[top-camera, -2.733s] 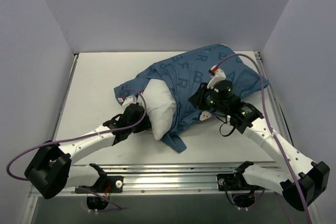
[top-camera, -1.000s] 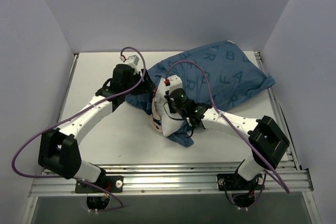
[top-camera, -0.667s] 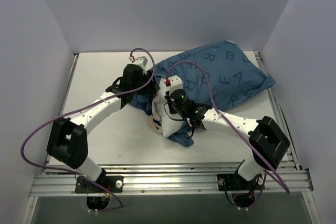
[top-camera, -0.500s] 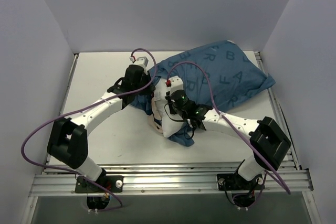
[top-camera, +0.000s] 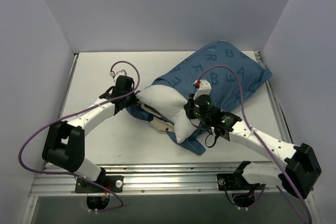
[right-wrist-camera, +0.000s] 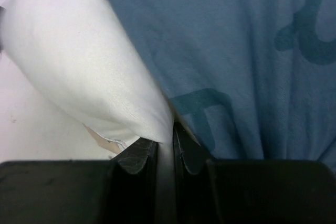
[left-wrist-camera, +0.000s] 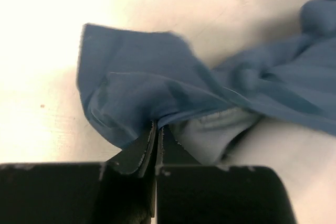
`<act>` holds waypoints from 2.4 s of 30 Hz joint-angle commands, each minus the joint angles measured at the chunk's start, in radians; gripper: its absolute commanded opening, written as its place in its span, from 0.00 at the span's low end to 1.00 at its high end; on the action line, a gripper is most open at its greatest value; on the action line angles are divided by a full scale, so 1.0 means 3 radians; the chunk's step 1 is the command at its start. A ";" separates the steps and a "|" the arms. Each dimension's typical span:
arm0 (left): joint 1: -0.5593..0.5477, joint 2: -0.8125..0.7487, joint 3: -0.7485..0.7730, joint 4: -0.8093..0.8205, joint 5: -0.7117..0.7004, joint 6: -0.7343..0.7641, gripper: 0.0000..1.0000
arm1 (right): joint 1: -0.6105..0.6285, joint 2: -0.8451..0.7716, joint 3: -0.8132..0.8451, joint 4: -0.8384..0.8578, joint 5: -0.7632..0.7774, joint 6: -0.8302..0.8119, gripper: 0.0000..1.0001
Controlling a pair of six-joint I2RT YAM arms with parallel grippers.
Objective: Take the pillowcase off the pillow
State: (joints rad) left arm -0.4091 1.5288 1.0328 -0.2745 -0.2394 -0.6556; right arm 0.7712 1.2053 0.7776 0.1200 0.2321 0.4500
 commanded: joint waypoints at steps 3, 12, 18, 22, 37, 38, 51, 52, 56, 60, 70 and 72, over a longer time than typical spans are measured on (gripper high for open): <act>0.0351 0.0124 -0.0451 0.0260 -0.0297 -0.0397 0.02 | -0.0244 -0.0494 -0.0071 -0.0717 0.0305 0.0285 0.00; 0.0326 0.0228 -0.0850 0.1241 0.0557 -0.0550 0.15 | -0.0310 -0.0761 0.0138 -0.0431 -0.0808 -0.0160 0.00; 0.0321 -0.0731 -0.0922 0.1243 0.0635 -0.0428 0.43 | -0.0310 -0.0867 0.0225 -0.0552 -0.1169 -0.0201 0.25; 0.0331 -0.1209 -0.0540 0.0660 0.0415 -0.0076 0.81 | -0.0331 -0.0980 0.0444 -0.0910 -0.0785 -0.0140 0.66; -0.0144 0.0114 0.0112 0.1124 0.1871 0.0023 0.87 | -0.1328 -0.0235 0.0338 -0.0657 -0.0599 0.0402 0.95; -0.0210 0.0125 -0.0056 0.1292 0.1932 -0.0150 0.86 | -0.1333 -0.0026 0.0343 -0.0580 -0.0671 0.0311 0.95; -0.0937 -0.1347 -0.1259 0.1074 0.1371 -0.0591 0.82 | -0.0664 0.1509 0.1569 -0.0104 -0.1678 -0.0446 0.91; -0.0917 -0.1388 -0.1275 0.1033 0.1239 -0.0581 0.82 | -0.0648 0.1616 0.1828 -0.0113 -0.1775 -0.0533 0.91; -0.0856 -0.1242 -0.1193 0.0992 0.0953 -0.0449 0.83 | -0.0556 0.2153 0.2458 -0.0257 -0.1679 -0.0702 0.91; -0.0498 -0.0756 -0.0953 0.1053 0.1053 -0.0325 0.83 | -0.0556 0.2216 0.2710 -0.0216 -0.1388 -0.0728 0.92; -0.0558 -0.0580 -0.0544 0.1273 0.1111 -0.0259 0.86 | -0.0515 0.1077 0.1842 -0.0553 -0.0263 -0.0463 1.00; -0.0726 -0.0739 -0.0554 0.1253 0.1064 -0.0182 0.86 | -0.0459 0.0688 0.1551 -0.0569 -0.0181 -0.0259 1.00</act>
State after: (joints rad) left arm -0.5713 1.3758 0.8307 0.0395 0.1432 -0.7712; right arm 0.6102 1.5723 1.3273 -0.0078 0.0525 0.2836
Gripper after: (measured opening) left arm 0.860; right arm 0.995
